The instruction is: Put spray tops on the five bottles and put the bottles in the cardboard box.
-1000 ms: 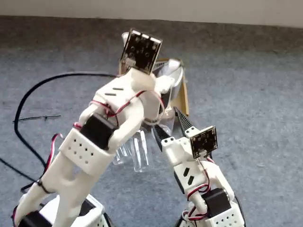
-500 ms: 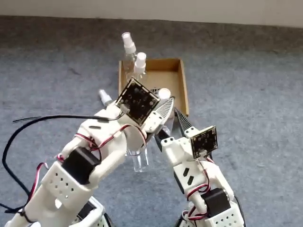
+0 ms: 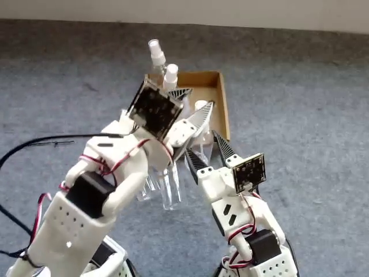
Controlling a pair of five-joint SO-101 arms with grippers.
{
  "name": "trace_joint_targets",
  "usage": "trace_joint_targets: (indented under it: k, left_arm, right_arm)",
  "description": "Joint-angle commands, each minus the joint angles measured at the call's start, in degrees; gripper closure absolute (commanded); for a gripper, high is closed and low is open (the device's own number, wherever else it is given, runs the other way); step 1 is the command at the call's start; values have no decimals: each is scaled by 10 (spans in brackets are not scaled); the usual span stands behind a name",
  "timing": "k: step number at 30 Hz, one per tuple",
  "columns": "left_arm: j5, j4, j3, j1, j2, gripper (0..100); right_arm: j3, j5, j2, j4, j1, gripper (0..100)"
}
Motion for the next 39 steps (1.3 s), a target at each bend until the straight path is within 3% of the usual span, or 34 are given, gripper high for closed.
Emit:
trace_joint_targets:
  k: [1, 7, 13, 18, 30, 39]
  left_arm:
    - [-4, 0, -83, -31, 84, 850]
    - [-4, 3, -127, -41, 163, 850]
    - [-5, 29, -86, -32, 163, 850]
    - [-58, 30, -52, -30, 163, 850]
    - [-62, 31, -22, 28, 109, 850]
    - [-62, 53, -10, 27, 105, 850]
  right_arm:
    - [-10, -4, -7, -15, 7, 994]
    - [-10, -4, -7, -15, 7, 994]
    - [-10, -4, -7, -15, 7, 994]
    - [-9, -4, -7, -15, 7, 994]
    - [-9, -4, -7, -15, 7, 994]
    - [-9, -4, -7, -15, 7, 994]
